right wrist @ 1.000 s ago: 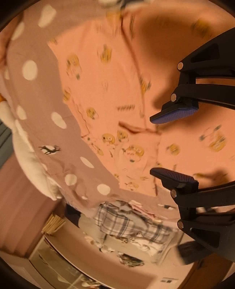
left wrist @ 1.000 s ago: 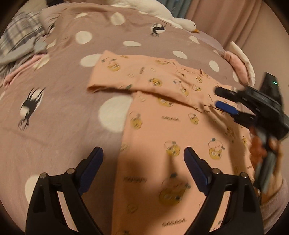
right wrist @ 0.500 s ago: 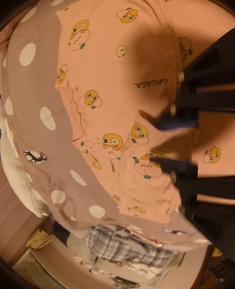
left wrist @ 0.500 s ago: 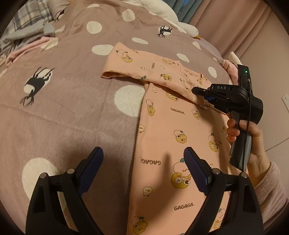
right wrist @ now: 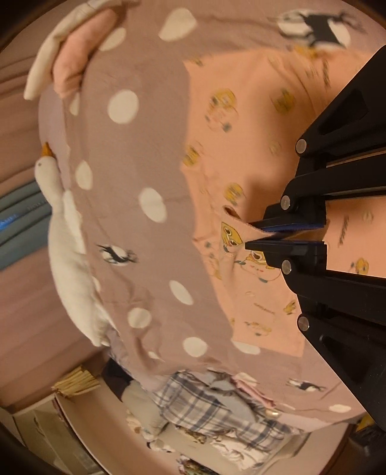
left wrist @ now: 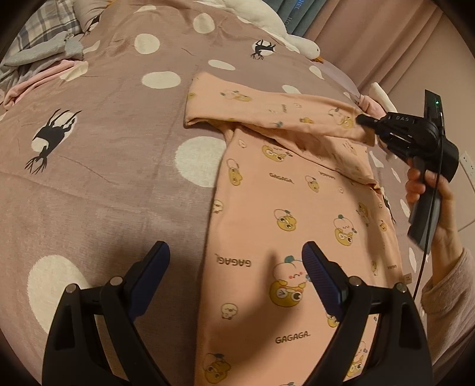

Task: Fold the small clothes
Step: 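Grasp the side edge of the shirt body with the right tool, then fold the side edge inward over the sleeve with the right tool, release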

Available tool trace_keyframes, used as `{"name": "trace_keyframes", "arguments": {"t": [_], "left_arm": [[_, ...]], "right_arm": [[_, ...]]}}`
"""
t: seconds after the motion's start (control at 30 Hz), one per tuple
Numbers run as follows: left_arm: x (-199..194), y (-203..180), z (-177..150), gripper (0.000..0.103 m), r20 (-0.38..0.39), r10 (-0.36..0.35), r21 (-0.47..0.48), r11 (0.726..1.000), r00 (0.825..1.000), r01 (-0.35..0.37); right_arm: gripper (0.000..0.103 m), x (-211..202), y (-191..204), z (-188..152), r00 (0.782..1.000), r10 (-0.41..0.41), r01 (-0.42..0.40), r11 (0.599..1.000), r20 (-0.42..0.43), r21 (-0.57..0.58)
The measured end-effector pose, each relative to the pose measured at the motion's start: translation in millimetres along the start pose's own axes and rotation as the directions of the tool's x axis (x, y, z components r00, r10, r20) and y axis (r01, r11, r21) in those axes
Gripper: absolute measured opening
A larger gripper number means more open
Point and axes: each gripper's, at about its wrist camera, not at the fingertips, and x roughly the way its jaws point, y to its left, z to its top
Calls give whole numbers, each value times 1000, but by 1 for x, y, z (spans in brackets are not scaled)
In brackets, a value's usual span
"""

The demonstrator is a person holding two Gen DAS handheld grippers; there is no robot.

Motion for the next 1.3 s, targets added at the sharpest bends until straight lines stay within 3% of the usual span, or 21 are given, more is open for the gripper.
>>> {"name": "trace_keyframes", "arguments": {"t": [0.4,0.53,0.7,0.8,0.87,0.93,1.03,1.13,1.2,1.23,1.3], "left_arm": [[1,-8,0,91,-17,-19,5,1000,1000,20],[4,-13,-1,91,-25,-22,13,1000,999,22],[4,-16,-2,91,-30,-12,25,1000,999,13],[4,-15,-1,91,-32,-24,16,1000,999,24],[4,-16,1,91,-30,-32,16,999,999,33],[4,-19,2,91,-27,-37,25,999,999,38],[5,-23,5,91,-29,-54,35,998,998,55],[9,-26,8,91,-36,-66,34,997,997,68],[11,-28,8,91,-43,-71,31,997,997,72],[11,-29,8,91,-47,-73,30,997,996,75],[11,-30,8,91,-51,-71,35,997,996,73]], "right_arm": [[6,-28,-60,18,990,-131,127,989,46,76],[6,-11,-77,5,997,-27,38,987,-73,157],[8,13,-79,-11,992,-1,28,978,-129,208],[16,28,-77,-16,985,-13,49,976,-172,210],[34,33,-77,-19,981,-22,64,974,-194,215],[35,35,-78,-20,982,-19,60,974,-188,220],[35,33,-80,-21,983,-21,60,975,-180,216],[35,36,-77,-23,983,37,1,979,-180,204],[25,39,-67,-26,982,31,-4,990,-184,144],[14,40,-64,-27,982,18,5,993,-189,120],[10,41,-60,-26,983,5,12,995,-181,94]]}}
